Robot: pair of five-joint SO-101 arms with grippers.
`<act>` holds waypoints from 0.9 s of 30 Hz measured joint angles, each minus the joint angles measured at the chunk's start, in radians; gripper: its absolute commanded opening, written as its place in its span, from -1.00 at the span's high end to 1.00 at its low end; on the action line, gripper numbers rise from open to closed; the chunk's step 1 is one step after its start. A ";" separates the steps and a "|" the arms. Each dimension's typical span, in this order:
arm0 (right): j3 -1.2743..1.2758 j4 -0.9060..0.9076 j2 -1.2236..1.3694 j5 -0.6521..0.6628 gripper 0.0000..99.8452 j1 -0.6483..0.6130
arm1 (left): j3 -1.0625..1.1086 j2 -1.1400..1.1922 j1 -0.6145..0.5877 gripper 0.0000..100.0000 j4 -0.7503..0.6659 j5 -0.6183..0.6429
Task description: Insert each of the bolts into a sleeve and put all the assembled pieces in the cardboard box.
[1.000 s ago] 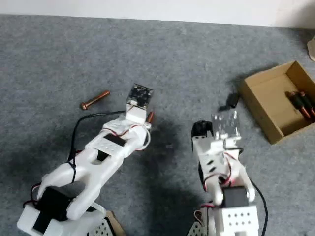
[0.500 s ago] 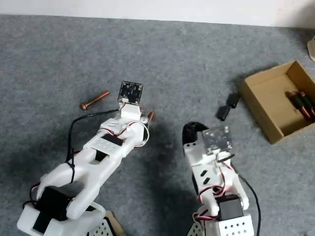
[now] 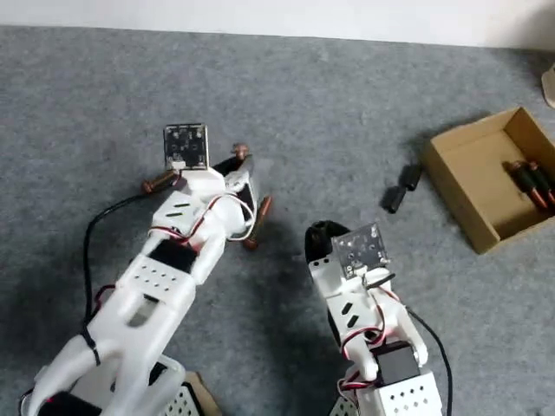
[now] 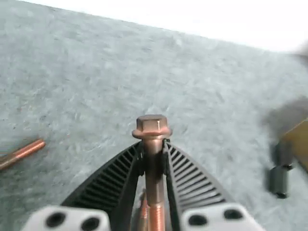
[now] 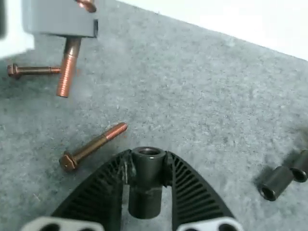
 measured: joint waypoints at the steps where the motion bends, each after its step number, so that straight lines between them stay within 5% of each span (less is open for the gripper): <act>1: 0.000 -0.011 0.000 0.000 0.99 0.000 | 0.008 -0.005 0.015 0.99 0.000 0.015; 9: 0.000 -0.140 0.000 0.058 0.99 -0.009 | 0.063 -0.017 0.081 0.99 0.000 0.149; 19: 0.000 -0.150 0.000 0.117 0.99 -0.084 | 0.061 -0.017 0.032 0.99 -0.143 0.150; 27: 0.000 -0.129 0.000 0.120 0.99 -0.084 | 0.041 -0.060 0.034 0.99 -0.118 0.153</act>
